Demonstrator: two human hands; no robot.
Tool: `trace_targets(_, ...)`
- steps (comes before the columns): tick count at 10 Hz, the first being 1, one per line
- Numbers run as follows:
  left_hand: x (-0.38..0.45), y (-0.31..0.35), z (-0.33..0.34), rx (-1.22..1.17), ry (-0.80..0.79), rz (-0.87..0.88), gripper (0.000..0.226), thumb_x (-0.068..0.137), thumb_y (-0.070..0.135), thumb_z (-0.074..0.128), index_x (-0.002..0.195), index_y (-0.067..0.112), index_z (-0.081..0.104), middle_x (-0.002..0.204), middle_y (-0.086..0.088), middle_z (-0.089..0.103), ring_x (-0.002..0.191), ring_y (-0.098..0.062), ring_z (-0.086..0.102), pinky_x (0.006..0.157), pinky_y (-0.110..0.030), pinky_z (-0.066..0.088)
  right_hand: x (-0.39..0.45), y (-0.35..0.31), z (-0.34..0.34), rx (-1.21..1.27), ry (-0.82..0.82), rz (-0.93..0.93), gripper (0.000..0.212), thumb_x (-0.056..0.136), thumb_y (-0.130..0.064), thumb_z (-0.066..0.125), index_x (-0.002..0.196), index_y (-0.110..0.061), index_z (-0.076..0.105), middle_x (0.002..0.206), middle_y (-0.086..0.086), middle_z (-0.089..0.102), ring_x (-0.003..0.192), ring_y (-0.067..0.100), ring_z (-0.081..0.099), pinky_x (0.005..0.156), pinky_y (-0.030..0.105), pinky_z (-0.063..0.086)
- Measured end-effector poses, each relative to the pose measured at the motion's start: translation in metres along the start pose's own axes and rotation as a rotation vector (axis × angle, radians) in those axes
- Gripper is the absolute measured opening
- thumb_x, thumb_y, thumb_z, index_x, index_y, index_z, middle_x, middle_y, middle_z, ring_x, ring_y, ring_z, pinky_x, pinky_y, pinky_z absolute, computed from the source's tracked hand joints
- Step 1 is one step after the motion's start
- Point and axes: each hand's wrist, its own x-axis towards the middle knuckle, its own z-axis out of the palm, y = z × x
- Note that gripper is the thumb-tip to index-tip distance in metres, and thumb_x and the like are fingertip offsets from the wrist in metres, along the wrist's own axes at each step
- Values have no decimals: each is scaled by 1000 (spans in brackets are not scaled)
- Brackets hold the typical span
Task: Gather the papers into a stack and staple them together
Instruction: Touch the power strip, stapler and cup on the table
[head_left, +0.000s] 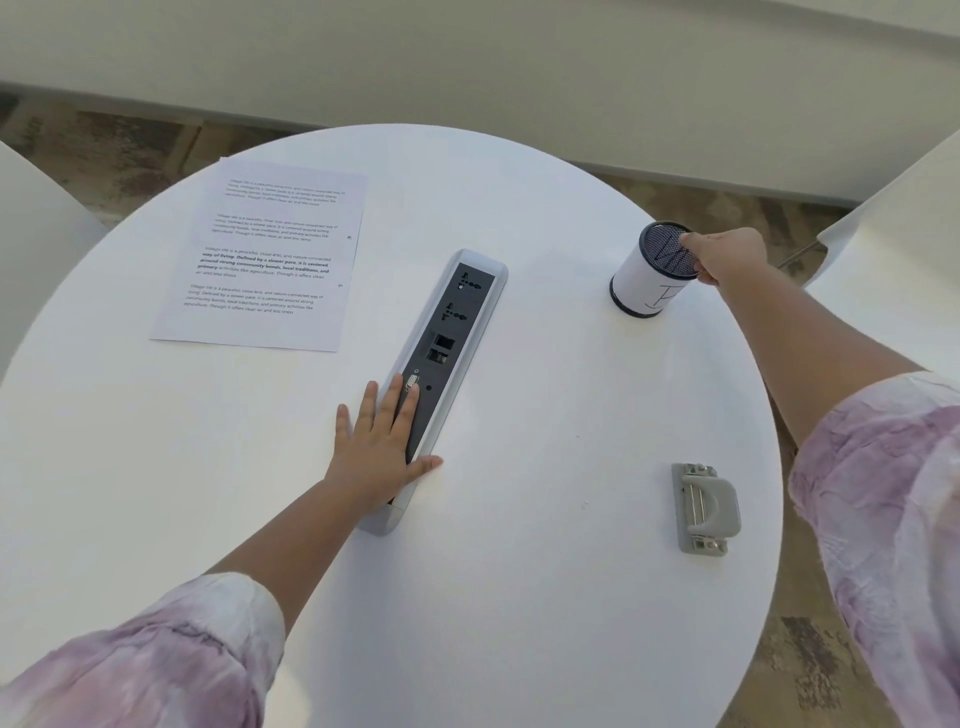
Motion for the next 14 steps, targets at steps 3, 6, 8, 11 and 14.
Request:
trace_targets(3,0,0,0,4,-4,-1,87,81,71,21,130,24,-33,152,4,-29,142,-24,-22,113,-52,-4,2,6,0,-23,36,-61,30,82,-28,68,103,-7,70,61,-2,53,54,7,50,72,26,54)
trace_targets(6,3,-1,-5,6,-91,2,89,85,69,25,136,25,-32,149,4,-36,139,-25,-28,113,-53,-7,-35,10,0,32,-32,-223,24,77,-25,72,67,-23,51,69,-5,55,64,14,54,74,34,51)
trace_targets(8,2,-1,-3,7,-72,6,90,84,70,25,141,24,-27,150,3,-33,140,-26,-25,113,-54,-6,-105,64,26,-223,-332,-223,10,80,-15,69,89,-15,63,71,0,60,57,12,52,66,27,46)
trace_targets(11,3,-1,-3,-5,-68,9,89,85,69,27,141,24,-27,150,3,-33,140,-25,-26,112,-54,-8,-218,147,31,-485,-502,-218,22,73,-16,71,88,-18,56,87,2,54,82,18,50,71,24,34)
trace_targets(14,2,-1,-4,-8,-65,9,90,85,68,28,142,24,-24,151,3,-32,140,-25,-25,113,-54,-7,-251,180,39,-386,-277,-238,18,80,-15,65,98,-14,61,91,-3,47,90,15,52,77,23,39)
